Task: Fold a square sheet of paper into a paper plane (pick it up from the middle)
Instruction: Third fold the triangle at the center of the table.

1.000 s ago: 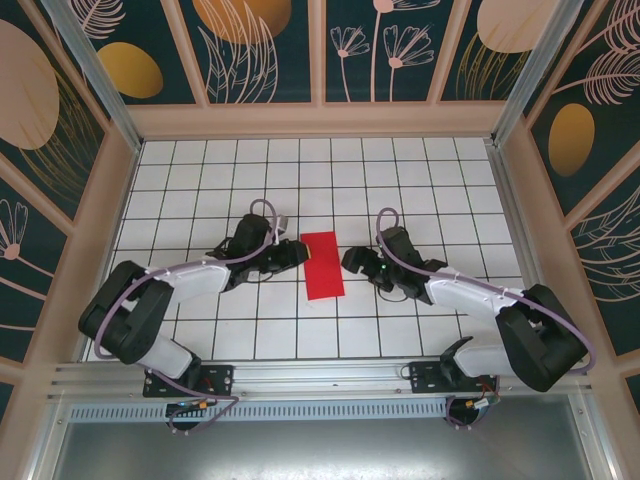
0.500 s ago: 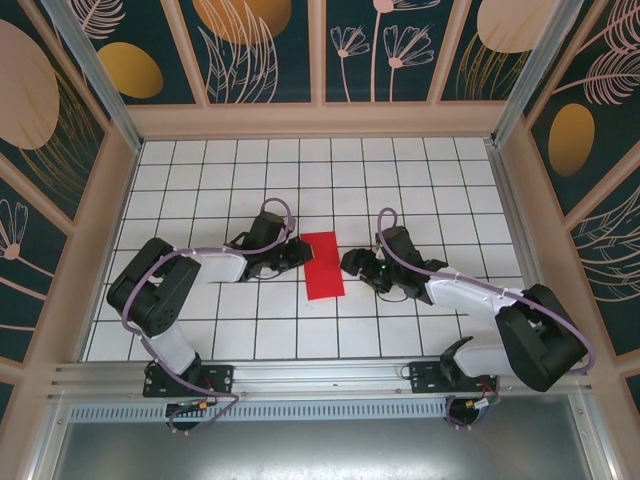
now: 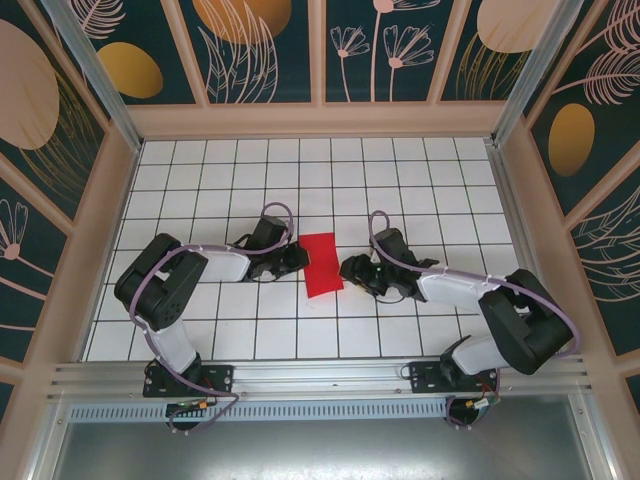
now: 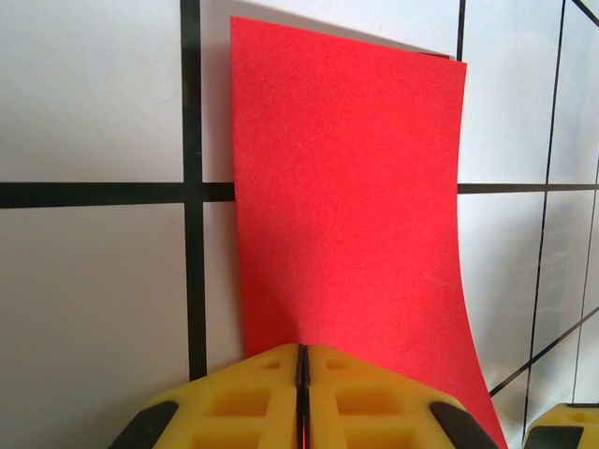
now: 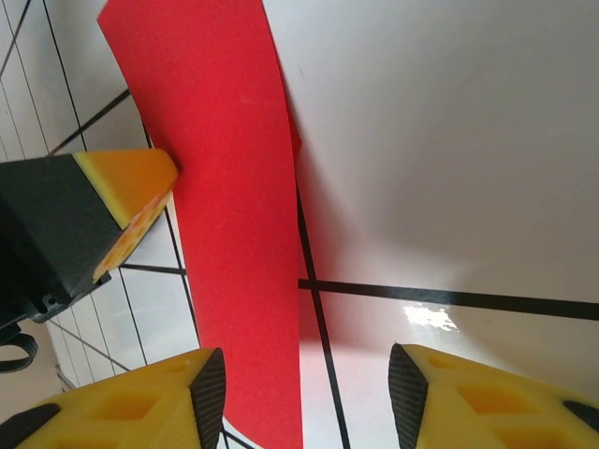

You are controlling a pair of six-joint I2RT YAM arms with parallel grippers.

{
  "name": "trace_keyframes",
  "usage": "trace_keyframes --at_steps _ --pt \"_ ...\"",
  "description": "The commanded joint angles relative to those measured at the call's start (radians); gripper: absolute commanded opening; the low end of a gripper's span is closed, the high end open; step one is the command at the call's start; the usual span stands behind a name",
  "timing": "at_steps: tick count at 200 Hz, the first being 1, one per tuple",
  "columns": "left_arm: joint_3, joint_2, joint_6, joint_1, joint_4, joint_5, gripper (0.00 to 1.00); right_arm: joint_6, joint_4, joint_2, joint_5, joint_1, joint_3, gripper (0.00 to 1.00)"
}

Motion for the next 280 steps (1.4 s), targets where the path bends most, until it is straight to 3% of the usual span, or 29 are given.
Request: trace_keyframes --at_steps 1,148,240,280 --pt "-0.003 0.031 0.029 -0.002 -0.070 -0.045 0.12 -0.006 0.028 0.020 -0.030 0.012 0.020 0.51" --pt "0.006 0.021 0.042 -0.002 -0.081 -0.037 0.12 0.105 0.121 0.009 -0.120 0.032 -0.051 0.42" --pt "0.019 -0.025 0.064 -0.002 -0.046 -0.004 0.12 0.074 0.106 -0.026 -0.082 0.034 -0.034 0.07" --pt "0.010 -0.115 0.074 -0.001 0.045 0.032 0.17 0.077 0.076 -0.006 -0.072 0.037 -0.017 0.03"
